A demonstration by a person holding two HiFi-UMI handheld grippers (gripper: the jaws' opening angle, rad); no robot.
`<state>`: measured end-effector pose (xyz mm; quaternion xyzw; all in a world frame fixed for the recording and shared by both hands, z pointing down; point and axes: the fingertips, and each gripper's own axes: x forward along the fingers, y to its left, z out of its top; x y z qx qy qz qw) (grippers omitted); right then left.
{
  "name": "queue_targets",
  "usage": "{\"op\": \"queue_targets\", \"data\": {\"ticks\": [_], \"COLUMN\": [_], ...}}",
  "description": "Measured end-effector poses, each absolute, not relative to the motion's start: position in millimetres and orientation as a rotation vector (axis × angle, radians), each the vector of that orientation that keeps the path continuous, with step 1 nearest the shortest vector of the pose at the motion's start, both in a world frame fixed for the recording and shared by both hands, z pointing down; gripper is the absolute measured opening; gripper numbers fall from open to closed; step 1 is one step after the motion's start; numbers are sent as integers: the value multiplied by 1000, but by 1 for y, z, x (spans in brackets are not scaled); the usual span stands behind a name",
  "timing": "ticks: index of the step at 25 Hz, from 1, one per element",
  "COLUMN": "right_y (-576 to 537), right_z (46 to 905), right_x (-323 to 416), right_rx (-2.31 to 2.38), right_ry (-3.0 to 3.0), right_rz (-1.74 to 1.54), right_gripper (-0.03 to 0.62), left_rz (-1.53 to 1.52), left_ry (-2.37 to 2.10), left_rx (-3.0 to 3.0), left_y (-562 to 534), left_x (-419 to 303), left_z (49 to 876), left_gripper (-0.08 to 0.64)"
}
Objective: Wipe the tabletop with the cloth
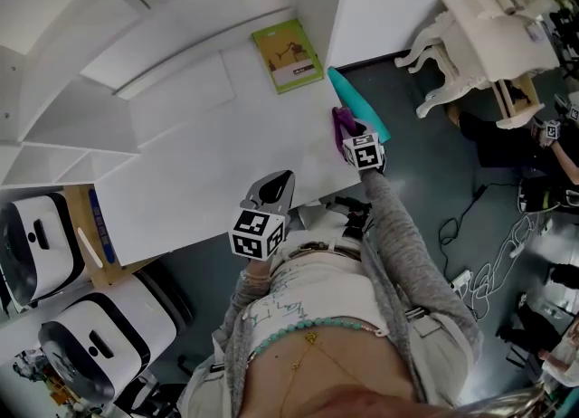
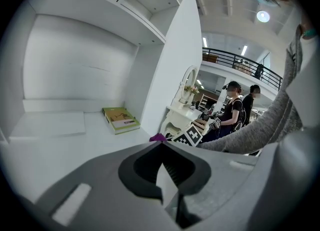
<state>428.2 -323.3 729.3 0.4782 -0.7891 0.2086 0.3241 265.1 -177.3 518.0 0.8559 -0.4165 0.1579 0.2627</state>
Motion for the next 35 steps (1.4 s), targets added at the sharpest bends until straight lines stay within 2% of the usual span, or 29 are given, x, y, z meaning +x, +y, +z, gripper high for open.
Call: {"op": "queue_targets", "data": {"ticks": [14, 23, 35], "right_y": [-320, -312, -294], "right_z": [727, 724, 723], "right_x": [422, 389, 347], "right_rx": [1298, 1306, 1265], "right_ry": [-1985, -1952, -1967], "right_rz": [481, 457, 482], "right_gripper": [91, 87, 86], "left_rz": [376, 367, 345], "left_ry": [-1224, -1255, -1250], "left_rx": [2274, 2264, 2272], "left_y": [-164, -155, -136], "left_x": [209, 160, 128], "left_z": [512, 507, 505], "left_gripper": [0, 0, 0]}}
